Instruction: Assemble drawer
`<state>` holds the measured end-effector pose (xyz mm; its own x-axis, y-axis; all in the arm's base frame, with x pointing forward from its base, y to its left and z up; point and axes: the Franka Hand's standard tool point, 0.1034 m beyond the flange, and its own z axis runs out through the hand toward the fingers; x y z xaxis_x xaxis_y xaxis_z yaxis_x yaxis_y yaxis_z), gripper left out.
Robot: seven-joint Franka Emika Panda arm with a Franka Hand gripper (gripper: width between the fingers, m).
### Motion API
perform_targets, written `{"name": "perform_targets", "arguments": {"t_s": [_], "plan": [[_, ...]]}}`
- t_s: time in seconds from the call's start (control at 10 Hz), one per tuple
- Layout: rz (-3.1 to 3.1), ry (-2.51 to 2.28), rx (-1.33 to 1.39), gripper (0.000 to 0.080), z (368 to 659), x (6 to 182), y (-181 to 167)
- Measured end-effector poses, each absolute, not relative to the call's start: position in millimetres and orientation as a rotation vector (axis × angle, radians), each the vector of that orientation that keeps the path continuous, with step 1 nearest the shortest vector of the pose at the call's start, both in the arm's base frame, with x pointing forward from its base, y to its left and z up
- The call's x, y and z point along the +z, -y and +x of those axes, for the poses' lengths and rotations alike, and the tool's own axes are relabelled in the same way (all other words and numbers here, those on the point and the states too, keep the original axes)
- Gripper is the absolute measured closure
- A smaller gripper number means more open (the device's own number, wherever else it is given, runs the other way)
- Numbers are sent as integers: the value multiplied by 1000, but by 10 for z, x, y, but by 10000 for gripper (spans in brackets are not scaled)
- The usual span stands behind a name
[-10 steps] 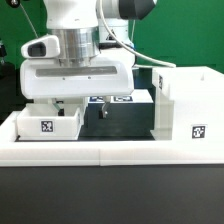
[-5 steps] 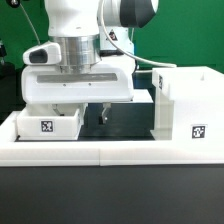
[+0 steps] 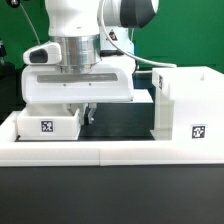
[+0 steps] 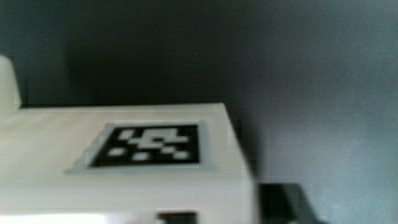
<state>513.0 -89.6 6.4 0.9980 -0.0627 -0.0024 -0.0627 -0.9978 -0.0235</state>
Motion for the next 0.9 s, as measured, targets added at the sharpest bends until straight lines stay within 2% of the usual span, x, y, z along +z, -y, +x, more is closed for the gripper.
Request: {"name": "perform_targets", "arguments": {"t_s": [0.1,0.9], "plan": [[-3116,-98,3,759,5130,65,896],[-3117,-94,2,758,5134,69,888]]}}
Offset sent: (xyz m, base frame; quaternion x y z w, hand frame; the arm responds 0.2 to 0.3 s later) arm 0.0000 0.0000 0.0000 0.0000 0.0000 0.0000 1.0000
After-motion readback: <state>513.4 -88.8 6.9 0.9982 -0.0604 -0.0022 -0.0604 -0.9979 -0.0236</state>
